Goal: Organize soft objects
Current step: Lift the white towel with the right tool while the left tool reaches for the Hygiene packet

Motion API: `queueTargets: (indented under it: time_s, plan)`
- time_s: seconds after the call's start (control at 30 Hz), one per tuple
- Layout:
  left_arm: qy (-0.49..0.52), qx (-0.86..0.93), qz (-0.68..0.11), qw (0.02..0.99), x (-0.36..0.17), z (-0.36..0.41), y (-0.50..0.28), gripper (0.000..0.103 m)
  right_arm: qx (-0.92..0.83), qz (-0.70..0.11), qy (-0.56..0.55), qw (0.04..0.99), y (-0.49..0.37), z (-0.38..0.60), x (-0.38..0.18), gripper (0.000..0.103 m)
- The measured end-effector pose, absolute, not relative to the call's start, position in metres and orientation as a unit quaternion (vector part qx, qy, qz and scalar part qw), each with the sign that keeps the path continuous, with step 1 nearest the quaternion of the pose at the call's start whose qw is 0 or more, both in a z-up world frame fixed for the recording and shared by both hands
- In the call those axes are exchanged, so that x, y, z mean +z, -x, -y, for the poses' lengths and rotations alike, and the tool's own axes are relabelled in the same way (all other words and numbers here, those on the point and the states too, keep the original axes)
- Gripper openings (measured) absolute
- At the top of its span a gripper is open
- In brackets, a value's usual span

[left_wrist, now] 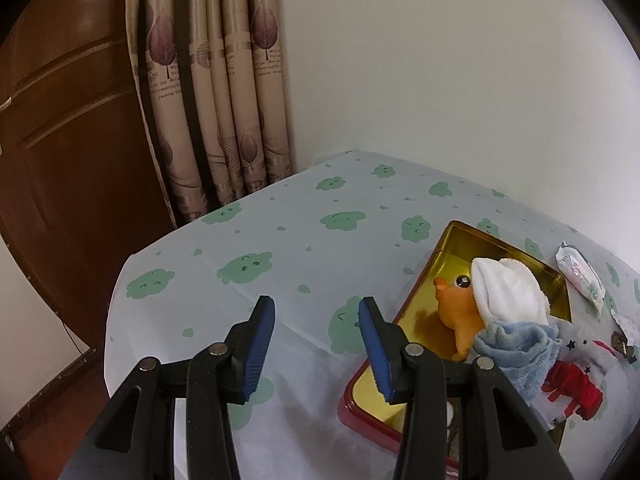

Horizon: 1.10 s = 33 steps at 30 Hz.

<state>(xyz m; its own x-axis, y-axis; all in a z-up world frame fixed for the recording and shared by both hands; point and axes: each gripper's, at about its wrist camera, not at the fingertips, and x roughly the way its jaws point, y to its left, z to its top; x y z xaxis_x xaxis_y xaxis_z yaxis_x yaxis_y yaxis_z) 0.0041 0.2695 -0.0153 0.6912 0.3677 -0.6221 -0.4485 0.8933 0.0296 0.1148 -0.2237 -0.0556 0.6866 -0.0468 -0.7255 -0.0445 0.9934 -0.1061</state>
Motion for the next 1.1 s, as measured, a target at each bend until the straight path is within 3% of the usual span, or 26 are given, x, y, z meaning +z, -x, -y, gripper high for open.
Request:
queueTargets:
  time_s: [0.23,0.5,0.63,0.73,0.9,1.1]
  plan:
    - [0.038,0.191,-0.329,0.924,-0.005,-0.248,-0.005,0.045,0.006,-0.416,0.029,0.909,-0.096,0.250,-0.080,0.037]
    - [0.003,0.063,-0.341,0.938,0.032,-0.167,-0.015,0.045,0.023,-0.415,0.019,0.909,-0.086,0.258,-0.093,0.056]
    - [-0.012,-0.008,-0.342,0.940,0.045,-0.114,-0.032,0.049,0.027,-0.412,0.015,0.910,-0.082,0.261,-0.097,0.059]
    - [-0.025,-0.056,-0.352,0.934,0.046,-0.071,-0.047,0.049,0.030,-0.412,0.019,0.911,-0.081,0.260,-0.098,0.058]
    - [-0.033,-0.131,-0.382,0.914,0.036,-0.002,-0.074,0.049,0.031,-0.406,0.036,0.913,-0.073,0.261,-0.097,0.046]
    - [-0.035,-0.189,-0.428,0.883,0.013,0.060,-0.108,0.049,0.028,-0.402,0.031,0.915,-0.068,0.266,-0.098,0.045]
